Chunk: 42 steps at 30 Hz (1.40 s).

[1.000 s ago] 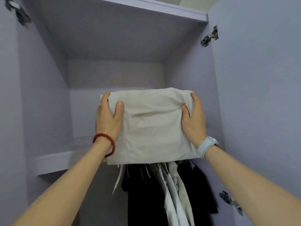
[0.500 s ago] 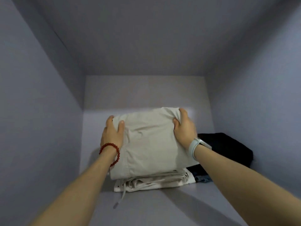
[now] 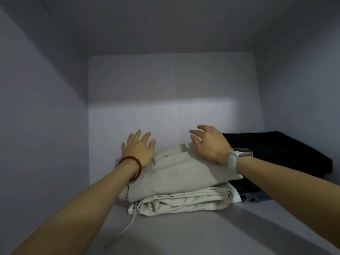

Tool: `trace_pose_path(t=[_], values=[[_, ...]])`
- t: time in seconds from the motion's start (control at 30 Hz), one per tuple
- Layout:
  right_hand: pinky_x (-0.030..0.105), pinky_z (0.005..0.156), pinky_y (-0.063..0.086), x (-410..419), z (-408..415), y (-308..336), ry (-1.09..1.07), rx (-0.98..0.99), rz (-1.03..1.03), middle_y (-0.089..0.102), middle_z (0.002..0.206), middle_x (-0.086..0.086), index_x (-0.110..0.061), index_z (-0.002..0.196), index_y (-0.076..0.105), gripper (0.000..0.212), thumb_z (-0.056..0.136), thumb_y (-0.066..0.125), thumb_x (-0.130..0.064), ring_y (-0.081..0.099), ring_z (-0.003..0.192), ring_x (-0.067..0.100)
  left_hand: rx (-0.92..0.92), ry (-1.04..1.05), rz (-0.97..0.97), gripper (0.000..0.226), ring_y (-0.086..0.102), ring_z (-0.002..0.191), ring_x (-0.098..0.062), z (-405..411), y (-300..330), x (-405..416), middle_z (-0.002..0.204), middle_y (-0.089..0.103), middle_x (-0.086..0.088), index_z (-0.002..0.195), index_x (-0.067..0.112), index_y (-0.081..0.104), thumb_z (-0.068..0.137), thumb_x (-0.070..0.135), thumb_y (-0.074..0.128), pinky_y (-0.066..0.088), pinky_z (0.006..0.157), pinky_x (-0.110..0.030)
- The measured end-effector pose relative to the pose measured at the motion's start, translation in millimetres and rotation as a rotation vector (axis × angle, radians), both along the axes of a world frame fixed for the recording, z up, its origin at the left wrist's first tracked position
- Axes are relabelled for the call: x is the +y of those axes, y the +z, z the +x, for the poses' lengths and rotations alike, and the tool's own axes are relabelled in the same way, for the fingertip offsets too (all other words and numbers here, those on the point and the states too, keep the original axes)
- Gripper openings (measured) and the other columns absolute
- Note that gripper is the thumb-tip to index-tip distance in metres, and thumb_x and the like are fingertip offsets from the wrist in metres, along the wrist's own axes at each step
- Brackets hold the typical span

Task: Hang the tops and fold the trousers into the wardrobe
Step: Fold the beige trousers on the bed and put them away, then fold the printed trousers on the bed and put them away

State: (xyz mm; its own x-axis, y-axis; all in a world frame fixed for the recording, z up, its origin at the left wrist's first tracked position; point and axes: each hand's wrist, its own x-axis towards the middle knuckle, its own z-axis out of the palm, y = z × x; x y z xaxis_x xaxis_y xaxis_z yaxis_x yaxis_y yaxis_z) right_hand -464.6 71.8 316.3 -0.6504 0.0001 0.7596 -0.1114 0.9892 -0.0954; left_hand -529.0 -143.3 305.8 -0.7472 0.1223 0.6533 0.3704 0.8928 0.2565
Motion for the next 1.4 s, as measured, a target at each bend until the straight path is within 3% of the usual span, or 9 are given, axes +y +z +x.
trace_pose_path(t=[0.17, 0.33, 0.47, 0.63, 0.8, 0.9, 1.13, 1.27, 1.4], values=[[0.048, 0.116, 0.003, 4.3, -13.1, -48.6, 0.035, -0.491, 0.004, -0.001, 0.158, -0.004, -0.04, 0.147, 0.007, 0.05, 0.099, 0.014, -0.05, -0.003, 0.145, 0.026, -0.258, -0.144, -0.345, 0.052, -0.002, 0.145, -0.021, 20.4, -42.0, 27.4, 0.158, -0.005, 0.005, 0.148, 0.038, 0.0, 0.098, 0.05, 0.01, -0.001, 0.116, -0.047], [0.052, 0.114, 0.0, 7.7, -2.6, -47.6, -0.015, -0.585, 0.003, -0.009, 0.158, -0.006, -0.043, 0.146, 0.001, 0.052, 0.097, 0.013, -0.055, -0.008, 0.145, 0.026, -0.295, -0.062, -0.389, 0.053, -0.009, 0.144, -0.021, 32.9, -31.6, 28.8, 0.157, -0.011, 0.007, 0.145, 0.043, -0.006, 0.096, 0.056, 0.008, -0.008, 0.114, -0.05], [0.042, 0.113, 0.011, -9.1, 55.0, -11.0, 0.047, -0.42, 0.122, 0.01, 0.157, 0.001, -0.027, 0.149, 0.013, 0.052, 0.1, 0.022, -0.043, 0.009, 0.144, 0.026, -0.071, 0.035, -0.317, 0.054, -0.004, 0.145, -0.023, 86.7, 8.1, 14.8, 0.158, -0.005, 0.003, 0.147, 0.039, 0.001, 0.098, 0.048, 0.021, -0.003, 0.114, -0.051], [0.042, 0.102, 0.038, -20.7, 135.9, -15.8, 0.27, -0.135, -0.093, 0.044, 0.141, 0.01, -0.016, 0.138, 0.042, 0.042, 0.097, 0.037, -0.025, 0.041, 0.128, 0.029, 0.174, 0.085, -0.206, 0.049, 0.017, 0.142, -0.022, 191.2, 12.3, -5.3, 0.155, 0.019, -0.003, 0.146, 0.025, 0.028, 0.098, 0.032, 0.036, 0.012, 0.115, -0.047], [0.026, 0.096, 0.038, -42.5, 267.7, -84.6, 0.609, 0.126, -0.405, 0.061, 0.118, 0.006, -0.009, 0.116, 0.061, 0.028, 0.094, 0.044, -0.01, 0.054, 0.113, 0.019, 0.342, -0.057, 0.207, 0.036, 0.046, 0.123, -0.021, 339.6, -70.2, -24.5, 0.134, 0.05, -0.005, 0.13, 0.015, 0.052, 0.095, 0.02, 0.047, 0.034, 0.102, -0.03], [0.025, 0.092, 0.042, -64.2, 342.8, -151.4, 0.786, 0.081, -0.535, 0.063, 0.106, -0.001, -0.011, 0.109, 0.063, 0.023, 0.094, 0.046, -0.009, 0.057, 0.102, 0.012, 0.34, -0.067, 0.328, 0.032, 0.052, 0.11, -0.012, 426.5, -144.4, -35.1, 0.119, 0.056, 0.001, 0.125, 0.017, 0.056, 0.093, 0.016, 0.051, 0.034, 0.09, -0.016], [0.003, 0.077, 0.04, -126.9, 492.3, -324.4, 0.974, -0.476, -0.722, 0.063, 0.092, -0.014, -0.028, 0.096, 0.058, 0.02, 0.095, 0.047, -0.012, 0.058, 0.088, -0.003, 0.002, 0.129, 0.576, 0.023, 0.059, 0.094, -0.006, 612.0, -316.7, -78.4, 0.103, 0.061, 0.005, 0.113, 0.018, 0.063, 0.091, 0.019, 0.054, 0.047, 0.086, -0.024], [0.008, 0.072, 0.043, -192.7, 568.8, -409.2, 0.995, -0.861, -0.65, 0.065, 0.09, -0.003, -0.017, 0.101, 0.062, 0.018, 0.095, 0.046, -0.011, 0.063, 0.089, 0.014, -0.195, 0.328, 0.63, 0.02, 0.06, 0.089, 0.003, 728.3, -398.5, -113.9, 0.099, 0.062, 0.01, 0.107, 0.018, 0.066, 0.091, 0.013, 0.056, 0.047, 0.083, -0.016], [0.028, 0.083, 0.048, -267.3, 646.1, -469.1, 1.102, -1.15, -0.481, 0.064, 0.08, -0.007, -0.02, 0.095, 0.063, 0.018, 0.094, 0.048, -0.011, 0.064, 0.085, 0.016, -0.327, 0.611, 0.805, 0.017, 0.061, 0.086, -0.007, 832.2, -461.2, -164.9, 0.097, 0.063, 0.006, 0.105, 0.018, 0.064, 0.092, 0.016, 0.055, 0.047, 0.076, -0.015]])
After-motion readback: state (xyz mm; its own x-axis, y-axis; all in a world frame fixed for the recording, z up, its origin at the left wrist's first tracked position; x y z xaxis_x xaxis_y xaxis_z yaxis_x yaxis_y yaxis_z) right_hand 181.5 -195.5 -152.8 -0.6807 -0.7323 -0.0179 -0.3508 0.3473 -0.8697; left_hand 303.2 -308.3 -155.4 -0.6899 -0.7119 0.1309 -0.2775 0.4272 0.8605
